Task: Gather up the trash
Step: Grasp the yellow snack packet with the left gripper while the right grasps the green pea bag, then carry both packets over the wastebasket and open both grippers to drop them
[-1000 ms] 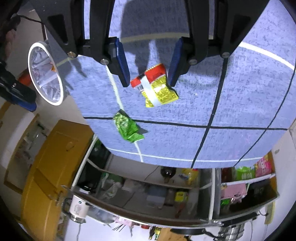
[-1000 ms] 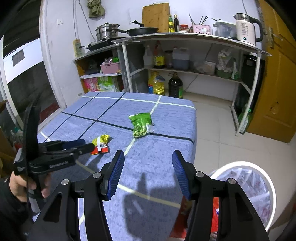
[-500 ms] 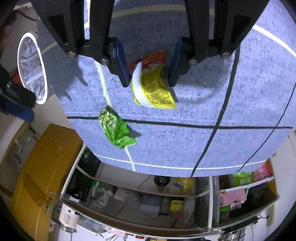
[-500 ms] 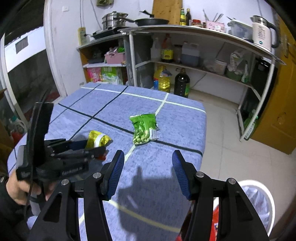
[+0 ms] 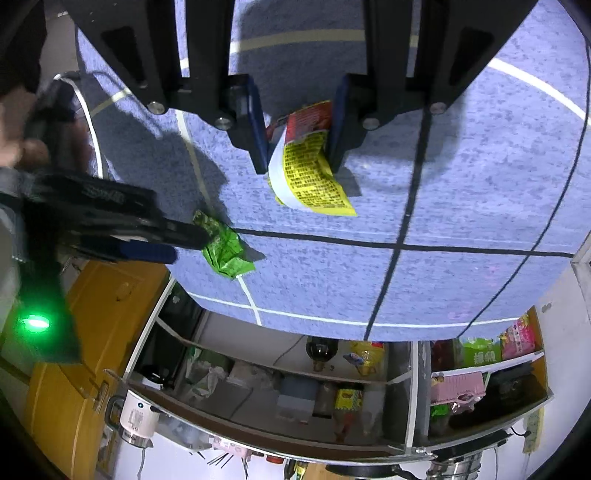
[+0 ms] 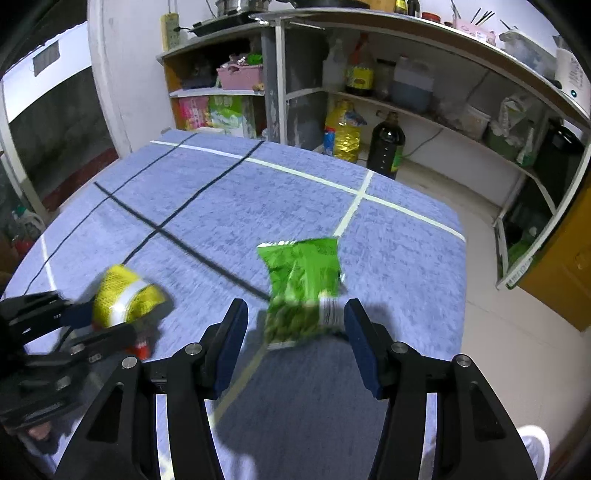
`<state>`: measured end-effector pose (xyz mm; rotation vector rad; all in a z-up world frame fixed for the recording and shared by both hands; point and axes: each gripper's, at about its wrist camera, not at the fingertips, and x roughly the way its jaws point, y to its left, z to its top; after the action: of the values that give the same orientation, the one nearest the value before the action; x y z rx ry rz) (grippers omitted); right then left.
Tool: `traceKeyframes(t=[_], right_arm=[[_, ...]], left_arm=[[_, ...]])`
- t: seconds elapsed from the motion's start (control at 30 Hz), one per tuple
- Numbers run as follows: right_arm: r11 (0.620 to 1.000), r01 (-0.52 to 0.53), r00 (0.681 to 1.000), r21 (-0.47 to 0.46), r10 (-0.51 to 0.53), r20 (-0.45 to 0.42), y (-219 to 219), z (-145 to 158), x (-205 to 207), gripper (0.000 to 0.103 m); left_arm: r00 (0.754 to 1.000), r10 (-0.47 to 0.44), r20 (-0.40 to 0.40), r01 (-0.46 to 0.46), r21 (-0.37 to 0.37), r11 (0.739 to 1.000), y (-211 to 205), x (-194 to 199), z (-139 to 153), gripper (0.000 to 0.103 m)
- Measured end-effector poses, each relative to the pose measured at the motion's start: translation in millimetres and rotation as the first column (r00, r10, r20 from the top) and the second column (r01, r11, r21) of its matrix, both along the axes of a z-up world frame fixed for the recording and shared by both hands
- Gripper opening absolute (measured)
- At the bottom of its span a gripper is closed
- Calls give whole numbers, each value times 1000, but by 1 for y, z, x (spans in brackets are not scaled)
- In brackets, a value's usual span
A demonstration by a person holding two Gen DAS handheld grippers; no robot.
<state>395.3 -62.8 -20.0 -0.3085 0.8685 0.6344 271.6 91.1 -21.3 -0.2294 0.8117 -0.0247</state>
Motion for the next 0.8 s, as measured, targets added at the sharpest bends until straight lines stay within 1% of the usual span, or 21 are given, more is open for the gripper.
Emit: traceKeyframes(t=[0.27,0.43,0.5,0.53,0.57,0.67,0.8], right_arm=[[999,6,1000,-41,-7,-21,21,-22,29,55],[998,24,999,-49,-26,-42,24,-27,34,55],[999,21,998,-42,-23,-50,23,-26,32,51],[999,20,998,-38,-22,-53,22,-26,30,46],[999,24,998,-38,-26,-52,22,-25,28,43],[999,31,998,-23,-32,-53,18,-23,22,39],[999,47,998,19,-46,-46,5,-12,7,38]], left_arm=[[1000,6,28,-6,14,1000,9,-2,6,32],[1000,13,28,-14,12,1000,12,-1,7,32],[1000,13,22,-13,4,1000,12,0,5,32],[1000,13,19,-13,4,1000,11,0,4,32],[1000,13,17,-13,4,1000,11,0,4,32],[1000,11,17,-11,4,1000,9,-2,3,32],[1000,5,26,-5,-10,1000,10,-2,5,32]])
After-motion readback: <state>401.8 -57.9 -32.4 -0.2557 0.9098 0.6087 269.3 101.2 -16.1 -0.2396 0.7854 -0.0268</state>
